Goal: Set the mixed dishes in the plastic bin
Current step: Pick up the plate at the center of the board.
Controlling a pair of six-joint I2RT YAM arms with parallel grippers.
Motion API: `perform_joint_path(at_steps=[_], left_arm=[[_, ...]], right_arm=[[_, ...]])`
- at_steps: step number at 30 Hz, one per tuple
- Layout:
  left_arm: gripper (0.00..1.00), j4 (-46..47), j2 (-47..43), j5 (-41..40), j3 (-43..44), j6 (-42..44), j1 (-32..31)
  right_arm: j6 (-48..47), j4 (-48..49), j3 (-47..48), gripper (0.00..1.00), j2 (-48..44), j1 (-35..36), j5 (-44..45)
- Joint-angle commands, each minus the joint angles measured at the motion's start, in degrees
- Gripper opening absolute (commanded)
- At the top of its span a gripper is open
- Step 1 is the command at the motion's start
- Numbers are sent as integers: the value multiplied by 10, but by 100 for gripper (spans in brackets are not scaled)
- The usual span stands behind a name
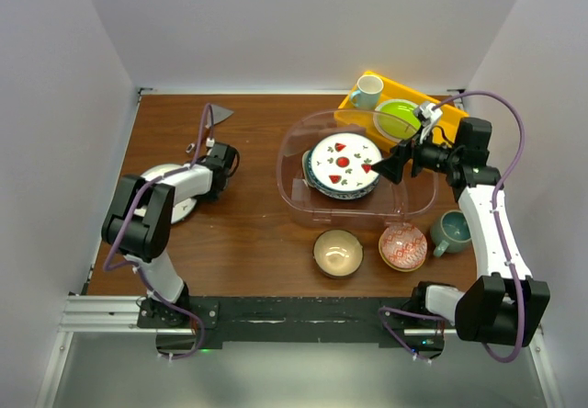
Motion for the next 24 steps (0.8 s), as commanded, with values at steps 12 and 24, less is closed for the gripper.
perform_joint_path(at_steps=[12,24], left_arm=[[0,-17,-99,10,-9,6,-14],[0,3,-304,124,-42,53,-35]], right_arm=[[-8,3,11,98,-24,-10,-24],[-4,16,1,98,-17,-13,-29]])
